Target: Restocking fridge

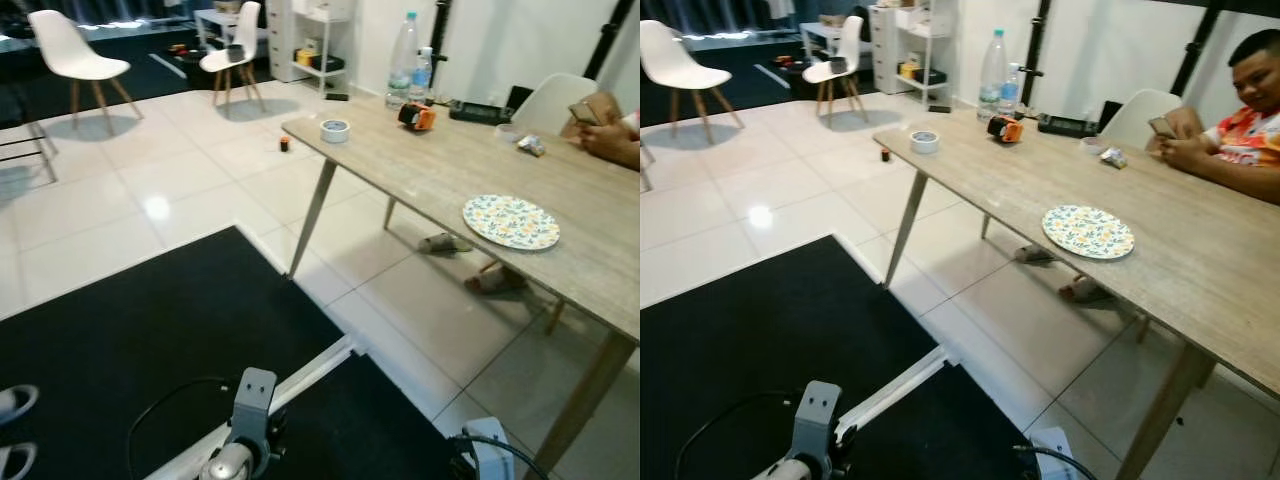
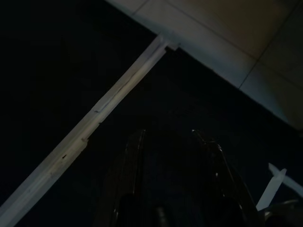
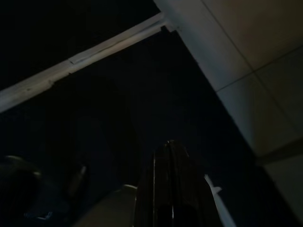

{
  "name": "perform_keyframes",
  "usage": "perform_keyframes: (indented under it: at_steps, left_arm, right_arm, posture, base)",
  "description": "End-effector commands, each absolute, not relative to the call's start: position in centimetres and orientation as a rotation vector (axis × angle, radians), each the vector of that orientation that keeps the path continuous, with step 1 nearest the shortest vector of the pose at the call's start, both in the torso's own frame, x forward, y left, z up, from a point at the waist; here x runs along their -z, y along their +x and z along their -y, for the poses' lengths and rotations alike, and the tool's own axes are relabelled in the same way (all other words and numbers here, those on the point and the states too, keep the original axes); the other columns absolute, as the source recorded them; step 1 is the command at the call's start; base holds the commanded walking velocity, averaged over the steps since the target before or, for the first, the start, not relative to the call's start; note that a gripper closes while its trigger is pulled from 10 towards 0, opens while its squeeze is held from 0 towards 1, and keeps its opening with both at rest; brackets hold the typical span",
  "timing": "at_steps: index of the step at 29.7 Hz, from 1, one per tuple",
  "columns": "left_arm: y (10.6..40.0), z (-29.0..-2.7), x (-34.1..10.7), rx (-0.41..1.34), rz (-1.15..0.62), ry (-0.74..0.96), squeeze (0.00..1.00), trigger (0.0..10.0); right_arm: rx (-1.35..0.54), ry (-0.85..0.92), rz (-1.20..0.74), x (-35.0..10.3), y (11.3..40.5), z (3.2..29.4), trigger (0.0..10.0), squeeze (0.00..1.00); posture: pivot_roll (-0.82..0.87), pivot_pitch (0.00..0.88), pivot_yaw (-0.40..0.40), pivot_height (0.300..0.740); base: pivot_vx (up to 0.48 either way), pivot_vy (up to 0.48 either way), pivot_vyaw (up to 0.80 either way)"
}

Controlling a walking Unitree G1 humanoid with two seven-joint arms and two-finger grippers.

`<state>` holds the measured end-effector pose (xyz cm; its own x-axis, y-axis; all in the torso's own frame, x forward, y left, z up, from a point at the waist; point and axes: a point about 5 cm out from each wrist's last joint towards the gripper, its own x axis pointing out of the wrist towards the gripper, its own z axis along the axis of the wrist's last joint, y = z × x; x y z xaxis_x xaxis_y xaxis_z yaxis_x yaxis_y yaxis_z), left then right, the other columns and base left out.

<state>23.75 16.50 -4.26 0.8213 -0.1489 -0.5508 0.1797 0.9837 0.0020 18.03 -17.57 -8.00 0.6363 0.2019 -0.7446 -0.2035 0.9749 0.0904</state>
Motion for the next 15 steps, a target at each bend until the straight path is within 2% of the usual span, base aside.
perform_keyframes:
  at_steps: [1,15]
  left_arm:
    - [23.6,-16.3,4.41,0.181,-0.591,0.05,0.0,10.0]
    - [23.58,-16.34,4.41,0.183,-0.592,0.051,0.0,10.0]
  right_arm:
    - [-0.224,-0.004,-0.853,8.0,17.93,17.97,10.0,0.0]
    - [-0.215,0.008,-0.853,8.04,17.86,17.9,10.0,0.0]
  posture:
    - [-0.07,0.052,-0.004,0.734]
    - [-0.07,0.057,0.001,0.734]
  base:
    - [0.304,0.0,-0.56]
    - [0.304,0.0,-0.63]
